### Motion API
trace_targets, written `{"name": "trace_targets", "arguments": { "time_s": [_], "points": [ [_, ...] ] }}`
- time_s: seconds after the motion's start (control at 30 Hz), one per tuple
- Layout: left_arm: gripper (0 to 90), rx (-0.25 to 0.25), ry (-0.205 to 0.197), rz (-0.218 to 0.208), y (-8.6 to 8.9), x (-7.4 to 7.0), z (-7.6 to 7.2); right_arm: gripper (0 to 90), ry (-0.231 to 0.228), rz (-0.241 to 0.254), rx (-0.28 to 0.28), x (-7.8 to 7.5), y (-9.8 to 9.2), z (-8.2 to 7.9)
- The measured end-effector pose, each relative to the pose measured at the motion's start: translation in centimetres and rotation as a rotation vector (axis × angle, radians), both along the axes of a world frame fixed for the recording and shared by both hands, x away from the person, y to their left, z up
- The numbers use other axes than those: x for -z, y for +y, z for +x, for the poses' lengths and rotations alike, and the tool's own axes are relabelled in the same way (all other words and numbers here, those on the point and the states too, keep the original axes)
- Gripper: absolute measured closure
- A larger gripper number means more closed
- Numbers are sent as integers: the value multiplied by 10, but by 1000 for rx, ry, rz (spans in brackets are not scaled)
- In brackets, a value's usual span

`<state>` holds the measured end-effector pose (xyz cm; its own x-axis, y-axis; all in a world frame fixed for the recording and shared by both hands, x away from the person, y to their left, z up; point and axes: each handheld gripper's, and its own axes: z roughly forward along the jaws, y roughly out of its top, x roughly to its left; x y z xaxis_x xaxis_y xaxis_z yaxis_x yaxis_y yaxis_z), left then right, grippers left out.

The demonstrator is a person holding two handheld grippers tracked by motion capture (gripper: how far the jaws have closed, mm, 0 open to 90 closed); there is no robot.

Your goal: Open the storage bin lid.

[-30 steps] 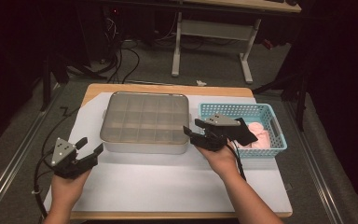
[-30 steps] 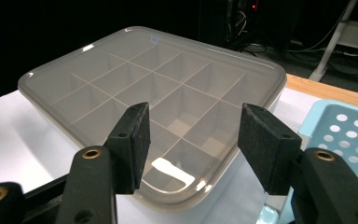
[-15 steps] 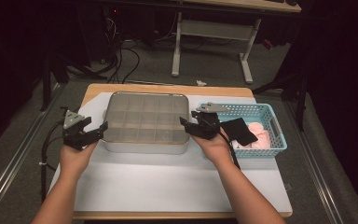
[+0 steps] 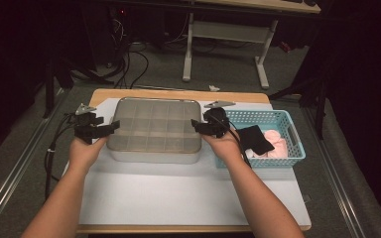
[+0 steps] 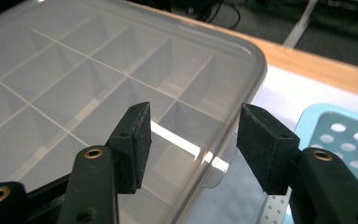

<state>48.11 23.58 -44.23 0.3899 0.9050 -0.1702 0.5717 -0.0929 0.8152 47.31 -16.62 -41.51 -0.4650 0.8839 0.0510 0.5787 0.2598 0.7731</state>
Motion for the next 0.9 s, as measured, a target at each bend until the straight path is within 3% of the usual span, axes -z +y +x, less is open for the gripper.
{"name": "trace_targets", "arguments": {
  "time_s": [0.03, 0.1, 0.17, 0.27, 0.4, 0.67, 0.9],
  "points": [
    [306, -7, -10, 16, -1, 1, 1, 430, 32, -9, 6, 4, -1, 4],
    [303, -5, -11, 31, -4, 3, 2, 425, 51, -13, 14, 6, -2, 6],
    [271, -11, 18, 46, -5, 7, 6, 391, 103, -5, 21, 11, -6, 11],
    [256, -5, 26, 34, -7, 8, 7, 360, 134, 0, 21, 15, -7, 13],
    [264, 28, 59, -17, -11, 10, 9, 304, 190, 46, 12, 17, -7, 16],
    [255, 36, 68, -24, -14, 10, 8, 268, 264, 68, -8, 17, -4, 23],
    [267, 23, 41, 5, -16, 10, 4, 265, 293, 71, -9, 16, -2, 26]
  ]
}}
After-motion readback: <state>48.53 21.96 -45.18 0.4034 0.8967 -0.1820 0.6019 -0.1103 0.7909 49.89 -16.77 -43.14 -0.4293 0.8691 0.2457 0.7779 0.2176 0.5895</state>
